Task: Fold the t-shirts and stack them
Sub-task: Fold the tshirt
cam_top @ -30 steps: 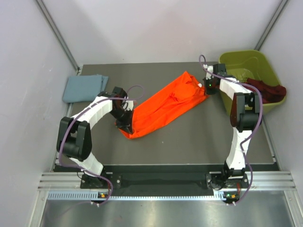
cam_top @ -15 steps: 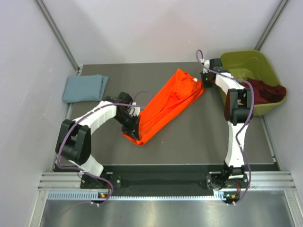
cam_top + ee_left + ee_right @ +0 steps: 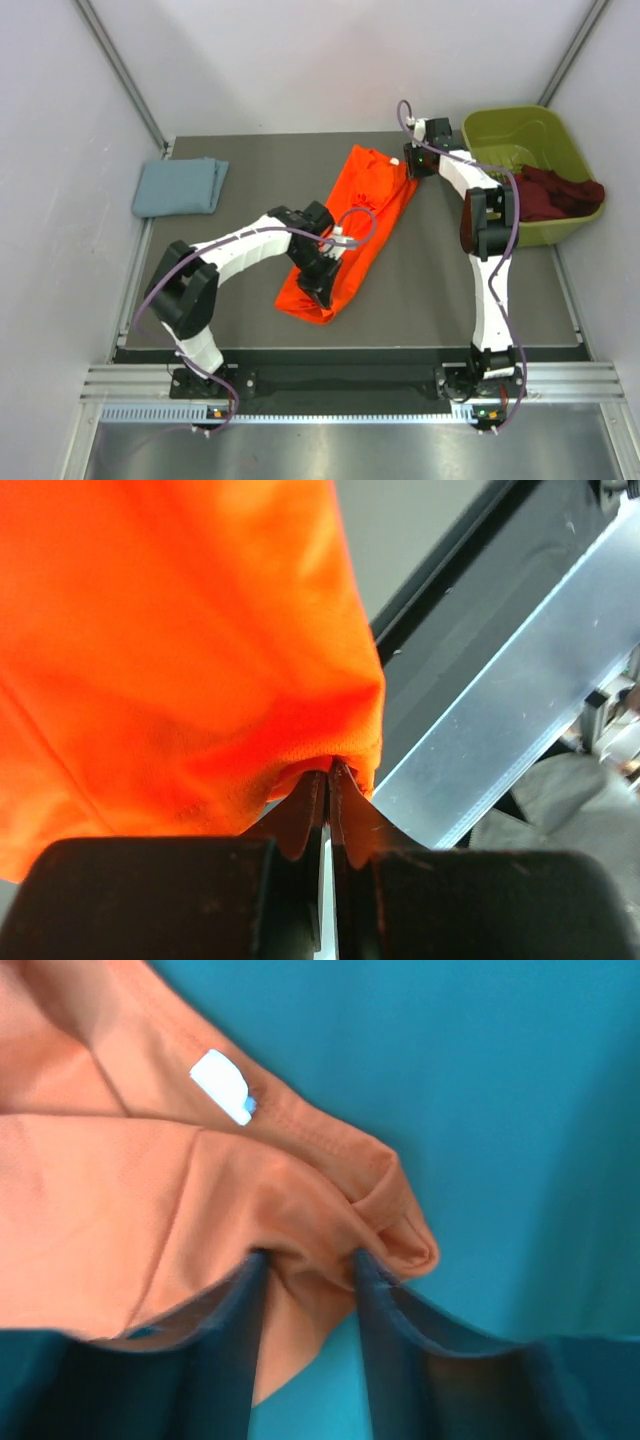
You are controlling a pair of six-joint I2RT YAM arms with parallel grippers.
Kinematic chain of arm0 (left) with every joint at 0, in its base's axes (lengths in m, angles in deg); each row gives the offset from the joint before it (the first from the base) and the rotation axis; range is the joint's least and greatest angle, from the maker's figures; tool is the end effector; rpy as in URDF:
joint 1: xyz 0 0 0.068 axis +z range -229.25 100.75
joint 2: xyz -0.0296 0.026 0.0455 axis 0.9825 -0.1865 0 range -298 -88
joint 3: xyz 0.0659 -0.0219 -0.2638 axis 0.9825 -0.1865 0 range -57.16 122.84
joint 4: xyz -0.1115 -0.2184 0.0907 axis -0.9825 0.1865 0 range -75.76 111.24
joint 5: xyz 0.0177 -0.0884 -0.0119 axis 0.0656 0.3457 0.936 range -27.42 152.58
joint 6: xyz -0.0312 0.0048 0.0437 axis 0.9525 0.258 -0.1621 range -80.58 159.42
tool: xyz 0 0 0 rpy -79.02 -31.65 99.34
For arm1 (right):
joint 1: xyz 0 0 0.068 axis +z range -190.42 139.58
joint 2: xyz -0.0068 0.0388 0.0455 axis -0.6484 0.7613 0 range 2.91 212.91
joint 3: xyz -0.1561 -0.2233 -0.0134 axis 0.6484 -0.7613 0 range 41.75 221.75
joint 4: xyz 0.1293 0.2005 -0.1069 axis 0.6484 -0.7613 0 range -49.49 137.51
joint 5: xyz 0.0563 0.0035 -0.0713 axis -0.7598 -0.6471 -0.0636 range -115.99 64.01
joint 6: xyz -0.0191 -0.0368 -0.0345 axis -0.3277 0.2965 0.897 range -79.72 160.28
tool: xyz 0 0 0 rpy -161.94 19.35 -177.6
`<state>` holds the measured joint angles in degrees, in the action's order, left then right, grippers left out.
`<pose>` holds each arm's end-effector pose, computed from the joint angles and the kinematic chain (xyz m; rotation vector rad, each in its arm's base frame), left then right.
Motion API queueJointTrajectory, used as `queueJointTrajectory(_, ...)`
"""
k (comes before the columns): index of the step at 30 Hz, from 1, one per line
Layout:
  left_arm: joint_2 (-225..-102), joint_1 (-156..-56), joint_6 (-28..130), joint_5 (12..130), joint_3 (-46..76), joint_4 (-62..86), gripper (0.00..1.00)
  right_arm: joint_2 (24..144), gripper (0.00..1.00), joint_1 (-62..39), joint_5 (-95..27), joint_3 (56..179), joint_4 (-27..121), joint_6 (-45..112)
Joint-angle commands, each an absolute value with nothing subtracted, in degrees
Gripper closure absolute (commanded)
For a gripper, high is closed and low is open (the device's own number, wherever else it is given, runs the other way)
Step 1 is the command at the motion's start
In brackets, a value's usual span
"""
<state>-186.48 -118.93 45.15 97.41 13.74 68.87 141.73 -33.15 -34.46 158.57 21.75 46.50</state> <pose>0.2317 -0.2186 0.2121 -0.9026 -2.7454 0.9120 0.5367 0.0739 0.1703 -0.3499 2.3750 0.1862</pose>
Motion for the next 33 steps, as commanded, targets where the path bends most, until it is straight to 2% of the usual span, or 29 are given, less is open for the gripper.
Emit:
queueJointTrajectory(1,-188.54,-121.78,43.73,97.29,17.9,69.79,0.96,139.32,0.57,-33.04,-31.89,160.24,24.57,46.78)
queueJointTrajectory(2,-189.33,-122.22,43.99,96.68,19.64,69.79,0.96,138.71,0.46,-33.3,-30.84,159.88,24.91,46.7)
queueJointTrajectory(3,-190.99,-122.84,43.9,96.5,20.7,69.79,0.96,137.31,0.44,-33.39,-30.22,159.53,25.09,46.52)
queueJointTrajectory(8,-194.52,-126.97,43.54,95.1,26.25,71.28,0.94,130.98,0.41,-34.52,-28.1,155.67,25.1,43.63)
queueJointTrajectory(10,-194.08,-128.02,44.42,94.48,25.73,70.58,0.87,127.11,0.41,-35.05,-30.11,152.95,24.39,41.43)
queueJointTrajectory(12,-193.47,-128.82,44.25,94.13,25.64,70.4,0.63,123.17,0.41,-35.67,-34.77,150.05,23.25,37.21)
queueJointTrajectory(14,-192.42,-129.44,43.47,91.77,26.07,70.66,0.27,120.52,0.41,-35.76,-39.06,144.25,23.16,33.71)
queueJointTrajectory(19,-184.52,-128.91,40.13,81.77,25.55,72.07,0.2,114.45,0.4,-35.58,-44.09,132.22,23.42,28.77)
queueJointTrajectory(25,-182.13,-119.7,40.38,78.13,21.51,71.46,0.21,112.24,0.38,-35.5,-44.45,124.74,23.69,27.36)
queueJointTrajectory(33,-187.66,-110.11,42.05,79.97,20.01,70.32,0.23,118.91,0.36,-34.71,-44.18,126.39,26.59,26.39)
